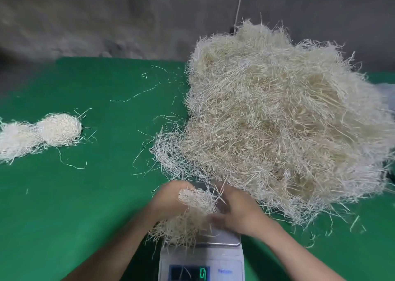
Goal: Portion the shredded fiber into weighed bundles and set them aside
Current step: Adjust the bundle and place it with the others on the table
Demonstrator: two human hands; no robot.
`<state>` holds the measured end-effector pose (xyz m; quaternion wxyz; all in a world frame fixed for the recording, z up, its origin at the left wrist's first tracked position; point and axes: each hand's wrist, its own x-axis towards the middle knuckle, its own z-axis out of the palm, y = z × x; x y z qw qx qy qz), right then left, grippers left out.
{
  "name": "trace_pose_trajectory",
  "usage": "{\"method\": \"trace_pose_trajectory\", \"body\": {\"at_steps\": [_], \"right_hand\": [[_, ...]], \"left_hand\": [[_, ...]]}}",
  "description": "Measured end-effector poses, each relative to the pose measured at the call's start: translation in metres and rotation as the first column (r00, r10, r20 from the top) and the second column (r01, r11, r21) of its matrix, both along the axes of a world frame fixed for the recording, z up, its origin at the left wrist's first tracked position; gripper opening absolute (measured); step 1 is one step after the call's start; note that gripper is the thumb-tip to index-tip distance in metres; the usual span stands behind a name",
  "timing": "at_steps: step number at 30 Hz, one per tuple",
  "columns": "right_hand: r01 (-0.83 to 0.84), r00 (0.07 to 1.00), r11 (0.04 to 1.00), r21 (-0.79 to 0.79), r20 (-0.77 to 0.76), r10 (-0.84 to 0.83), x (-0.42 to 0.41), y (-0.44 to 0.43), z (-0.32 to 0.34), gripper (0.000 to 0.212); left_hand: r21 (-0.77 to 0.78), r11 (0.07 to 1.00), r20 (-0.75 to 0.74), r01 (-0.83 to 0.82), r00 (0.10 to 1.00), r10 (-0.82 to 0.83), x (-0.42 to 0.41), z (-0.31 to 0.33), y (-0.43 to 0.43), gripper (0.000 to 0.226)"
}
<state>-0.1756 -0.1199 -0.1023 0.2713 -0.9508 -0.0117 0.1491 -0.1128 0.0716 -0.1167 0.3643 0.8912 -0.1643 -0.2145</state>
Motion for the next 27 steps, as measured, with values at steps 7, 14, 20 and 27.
{"method": "trace_pose_trajectory", "body": {"at_steps": [7, 14, 20, 27], "right_hand": [[0.122, 0.985, 0.974, 0.190, 0.096, -0.142, 0.004, 0.013, -0.004, 0.077], [0.154, 0.988, 0.988, 0.031, 0.025, -0.155, 0.014, 0.007, 0.008, 0.057], [0.021, 0.999, 0.996, -0.091, 0.040, -0.017, 0.012, 0.013, 0.014, 0.057], [0.053, 0.998, 0.998, -0.035, -0.035, -0.054, 0.007, 0.002, 0.049, 0.075]], "left_hand": [[-0.207, 0.974, -0.259, -0.089, 0.965, 0.033, 0.003, 0.002, -0.017, 0.067], [-0.342, 0.911, -0.171, -0.229, 0.969, 0.179, 0.006, 0.016, 0.018, 0.053], [-0.194, 0.978, -0.016, -0.080, 0.997, 0.078, -0.013, 0.003, 0.009, 0.042], [-0.278, 0.938, -0.016, -0.207, 0.977, 0.211, -0.014, 0.000, 0.019, 0.039]]}}
